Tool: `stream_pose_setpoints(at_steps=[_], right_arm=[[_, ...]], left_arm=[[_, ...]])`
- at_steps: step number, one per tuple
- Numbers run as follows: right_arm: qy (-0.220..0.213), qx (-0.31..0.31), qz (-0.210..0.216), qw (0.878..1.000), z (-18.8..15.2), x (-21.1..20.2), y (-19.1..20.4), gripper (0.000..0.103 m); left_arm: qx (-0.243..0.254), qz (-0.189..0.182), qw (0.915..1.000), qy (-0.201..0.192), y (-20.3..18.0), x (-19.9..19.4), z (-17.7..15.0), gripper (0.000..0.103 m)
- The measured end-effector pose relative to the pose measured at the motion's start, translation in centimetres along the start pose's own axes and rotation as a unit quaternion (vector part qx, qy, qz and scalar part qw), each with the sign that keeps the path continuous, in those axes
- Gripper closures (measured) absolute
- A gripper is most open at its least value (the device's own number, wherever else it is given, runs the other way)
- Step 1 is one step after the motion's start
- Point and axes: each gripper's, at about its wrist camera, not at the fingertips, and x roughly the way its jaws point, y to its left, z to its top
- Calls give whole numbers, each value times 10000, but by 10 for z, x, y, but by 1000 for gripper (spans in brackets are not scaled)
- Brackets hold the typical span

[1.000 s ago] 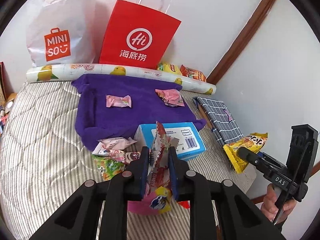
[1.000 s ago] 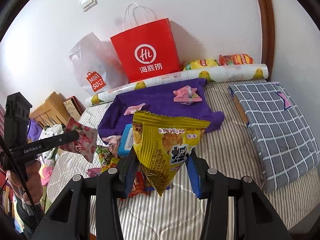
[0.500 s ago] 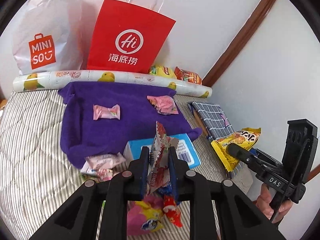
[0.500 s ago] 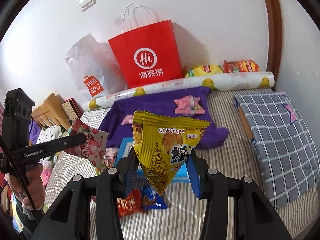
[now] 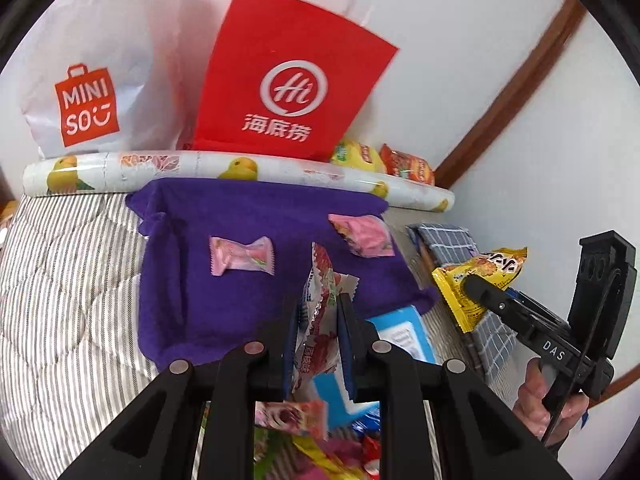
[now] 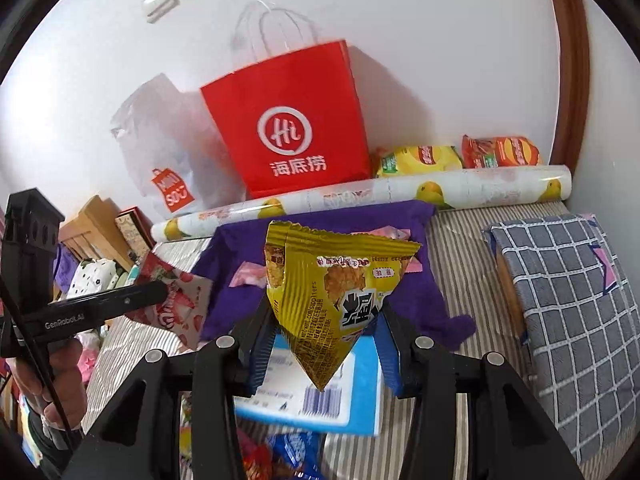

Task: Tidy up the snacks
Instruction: 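Carry both bags to the purple towel and open the right gripper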

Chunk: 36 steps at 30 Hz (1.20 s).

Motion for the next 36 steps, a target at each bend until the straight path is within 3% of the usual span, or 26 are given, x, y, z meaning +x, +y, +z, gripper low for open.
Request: stream_pose_setpoints(at_steps=[18, 36], right_arm=[[559, 457, -166, 9973, 9, 101, -46, 58], [869, 380, -270, 9951, 0, 134, -55, 58]], left_arm=[[-464, 263, 9978, 400, 54, 65, 25, 85], [-749, 381, 9931, 813, 76, 101, 18, 85]])
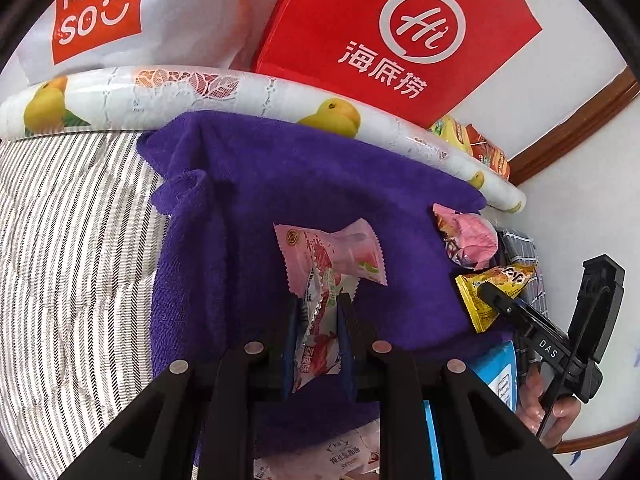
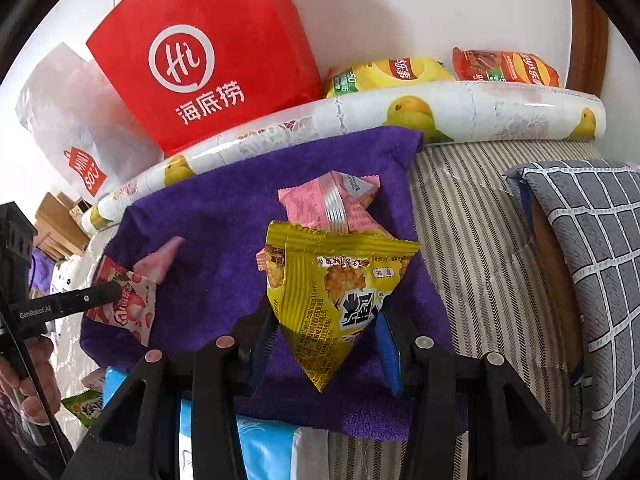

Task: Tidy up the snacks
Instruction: 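Carry both bags to the purple towel and open the right gripper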

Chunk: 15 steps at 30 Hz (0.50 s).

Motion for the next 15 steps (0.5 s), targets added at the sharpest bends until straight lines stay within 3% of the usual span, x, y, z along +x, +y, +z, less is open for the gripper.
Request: stream_pose_setpoints(at_steps=[8, 13, 15], right_arm=[[71, -69, -54, 9999, 0, 1, 1, 57], [113, -48, 33, 9999, -3, -3, 3, 46], [62, -69, 35, 10000, -4, -9, 5, 40]], left_arm=[[44, 256, 9996, 92, 3, 1, -5, 82], [220, 481, 9984, 187, 3, -3, -10, 53], [315, 459, 9984, 74, 1, -11, -12, 49]])
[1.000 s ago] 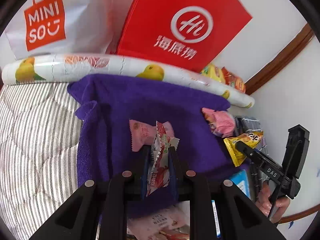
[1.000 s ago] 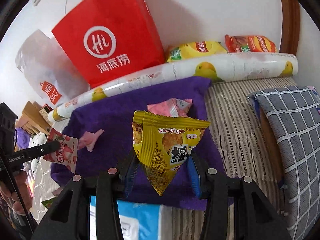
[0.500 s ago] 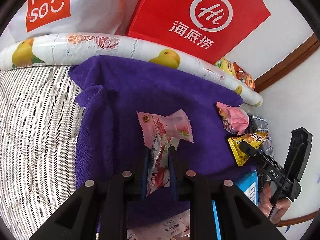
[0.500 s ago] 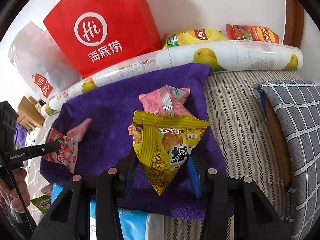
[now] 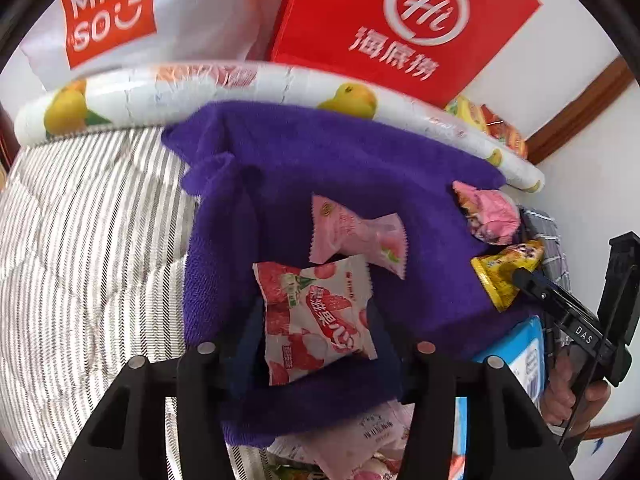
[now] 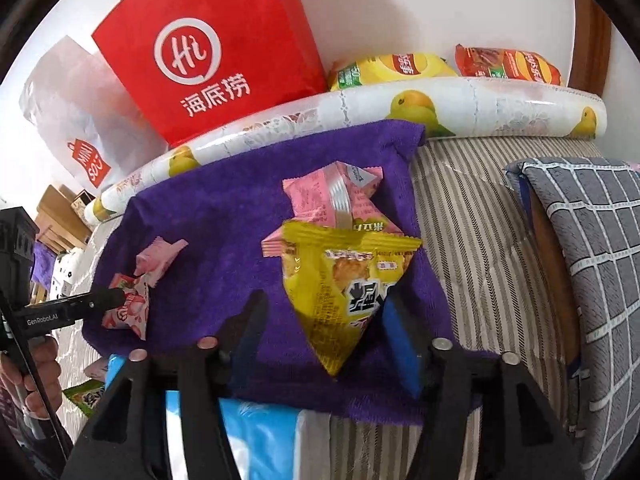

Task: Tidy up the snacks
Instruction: 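Carry both bags to the purple towel and open the right gripper, then lower the pink-red snack bag onto the towel and open the left gripper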

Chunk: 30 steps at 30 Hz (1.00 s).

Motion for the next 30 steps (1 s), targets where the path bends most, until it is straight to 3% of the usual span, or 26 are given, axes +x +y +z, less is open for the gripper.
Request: stream_pose_setpoints(at_steps=[7, 23, 30], right_arm=[[-292, -97, -402, 9987, -9, -29, 11, 26], [-1004, 47, -1160, 9881, -63, -103, 29, 26], [-939, -54, -904, 9915, -97, -119, 44, 26]], left_arm=[[354, 169, 9984, -411, -8, -33, -12, 40], [829, 251, 9939, -688, -6, -68, -59, 38], [924, 241, 9938, -570, -3, -68, -79, 38]])
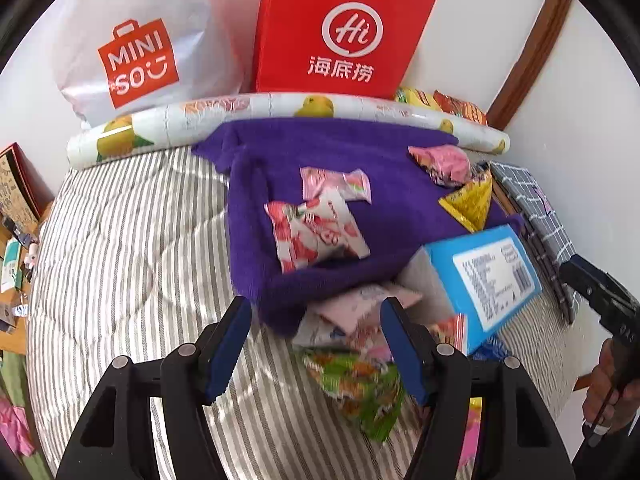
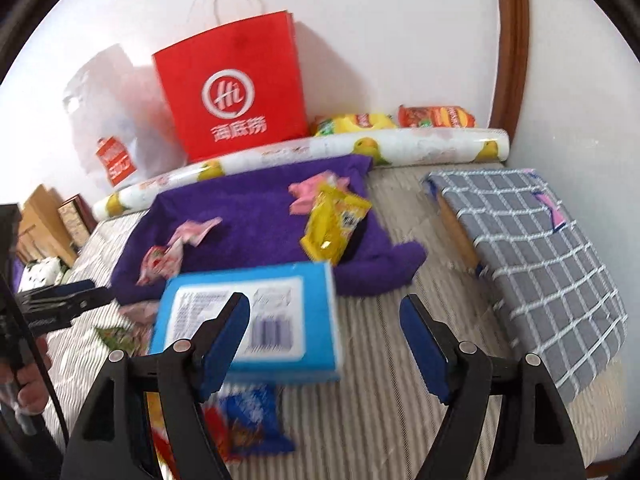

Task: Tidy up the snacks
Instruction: 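Lower the pink-red snack bag onto the towel and open the left gripper, then grasp the dark blue chocolate bag with the right gripper while the left grasps the green chip bag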

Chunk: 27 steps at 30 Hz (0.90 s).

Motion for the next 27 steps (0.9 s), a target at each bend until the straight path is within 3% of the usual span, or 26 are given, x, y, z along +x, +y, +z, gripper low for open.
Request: stream_pose_setpoints(at_steps=[10, 17, 23, 27], right_arm=[[341, -357, 273, 9984, -45, -8, 27, 26], [562, -208, 540, 9967, -58, -4, 28, 26], [907, -475, 342, 9942, -75, 10, 37, 26], [904, -457, 335, 9943, -79, 9, 35, 26]], left_arm=[[13, -56, 10000, -3, 3, -8, -16, 38], [-86, -53, 9999, -3, 7, -14, -25, 38], [-188, -22, 9998, 12, 10, -20, -26, 38], [-233, 4, 9997, 14, 11, -24, -29, 38]])
